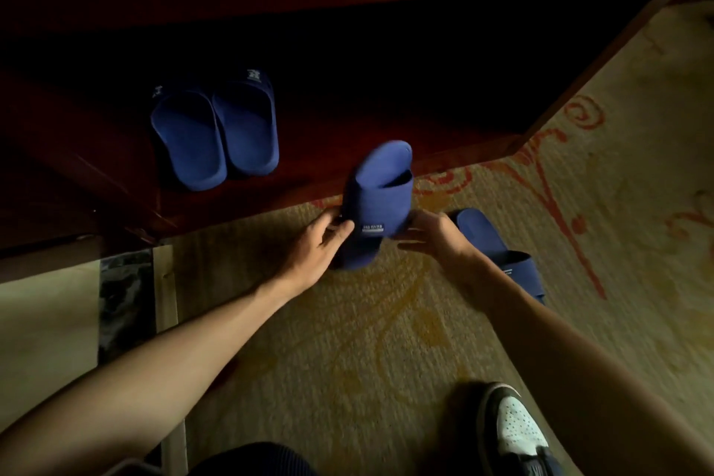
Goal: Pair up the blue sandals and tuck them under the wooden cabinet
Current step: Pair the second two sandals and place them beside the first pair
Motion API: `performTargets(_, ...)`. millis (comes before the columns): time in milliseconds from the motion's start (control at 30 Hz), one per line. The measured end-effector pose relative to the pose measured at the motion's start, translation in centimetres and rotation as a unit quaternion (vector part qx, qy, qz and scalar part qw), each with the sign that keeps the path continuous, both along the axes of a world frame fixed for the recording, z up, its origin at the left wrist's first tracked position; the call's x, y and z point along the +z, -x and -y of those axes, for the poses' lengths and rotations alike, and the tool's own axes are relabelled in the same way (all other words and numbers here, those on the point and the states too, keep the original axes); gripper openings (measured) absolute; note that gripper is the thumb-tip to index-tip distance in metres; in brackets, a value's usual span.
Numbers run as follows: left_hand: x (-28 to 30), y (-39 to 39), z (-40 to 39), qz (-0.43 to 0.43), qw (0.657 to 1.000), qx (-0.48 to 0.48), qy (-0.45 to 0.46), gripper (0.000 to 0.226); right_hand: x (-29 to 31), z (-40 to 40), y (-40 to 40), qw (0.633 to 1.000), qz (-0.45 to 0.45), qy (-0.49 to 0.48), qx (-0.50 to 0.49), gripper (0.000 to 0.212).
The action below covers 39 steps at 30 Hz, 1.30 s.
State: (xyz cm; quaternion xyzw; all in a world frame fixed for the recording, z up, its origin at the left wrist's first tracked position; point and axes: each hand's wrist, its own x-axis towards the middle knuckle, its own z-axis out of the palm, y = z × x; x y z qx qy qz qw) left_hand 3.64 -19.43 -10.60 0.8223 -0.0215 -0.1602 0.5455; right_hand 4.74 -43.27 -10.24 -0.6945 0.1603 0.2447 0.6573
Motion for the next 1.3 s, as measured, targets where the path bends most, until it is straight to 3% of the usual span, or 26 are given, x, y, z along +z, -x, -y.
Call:
performTargets(167, -0.2, -0.6, 0.4, -0.083, 0.992, 0.08, 0.043, 0.05, -0.2, -1.3, 0.8, 0.998, -0.057, -0.025, -0.002, 0.041)
performTargets(233, -0.9, -0.2, 0.1, -0.126, 0.988, 0.09, 0.022, 0.054, -0.2, -1.7, 1.8, 0.998, -0.062, -0.014, 0.015, 0.046)
performTargets(433, -3.7, 1.8, -2.2, -0.245, 0.967, 0.073, 0.014, 0.097, -1.3, -3.3, 3.6, 0.992, -0.121, 0.022, 0.041, 0.054)
performTargets(567, -4.7, 2.8, -2.4, -0.265, 0.961, 0.073, 0.041, 0.055, -2.0, -4.3, 4.0, 0.987, -0.146, 0.042, 0.058, 0.048)
performTargets(700, -6.1, 3.1, -2.9, -0.262, 0.961, 0.086, 0.008, 0.051, -2.6, -4.9, 4.1, 0.985, -0.14, 0.067, 0.071, 0.047)
performTargets(933, -6.7, 2.1, -2.5, -0.143, 0.976, 0.135, -0.09, 0.023, -3.1, -5.0, 3.8, 0.984, -0.105, 0.115, 0.09, 0.049)
performTargets(1033, -6.4, 0.8, -1.7, -0.092, 0.979, 0.148, -0.108, 0.022, -2.8, -3.7, 3.5, 0.98, -0.058, 0.179, 0.066, 0.04)
performTargets(1100, -6.1, 0.4, -0.8, -0.085, 0.982, 0.124, -0.112, 0.03, -2.1, -1.7, 3.1, 0.952, -0.005, 0.3, 0.07, 0.026)
performTargets(1200, -5.7, 0.3, -0.1, -0.07, 0.987, 0.081, -0.119, 0.042, -0.6, 1.5, 2.2, 0.86, 0.056, 0.497, 0.102, 0.017)
performTargets(1300, -6.1, 0.3, 0.2, -0.011, 0.989, 0.047, -0.138, 0.045, 0.5, 5.0, 1.7, 0.801, 0.052, 0.576, 0.153, 0.019)
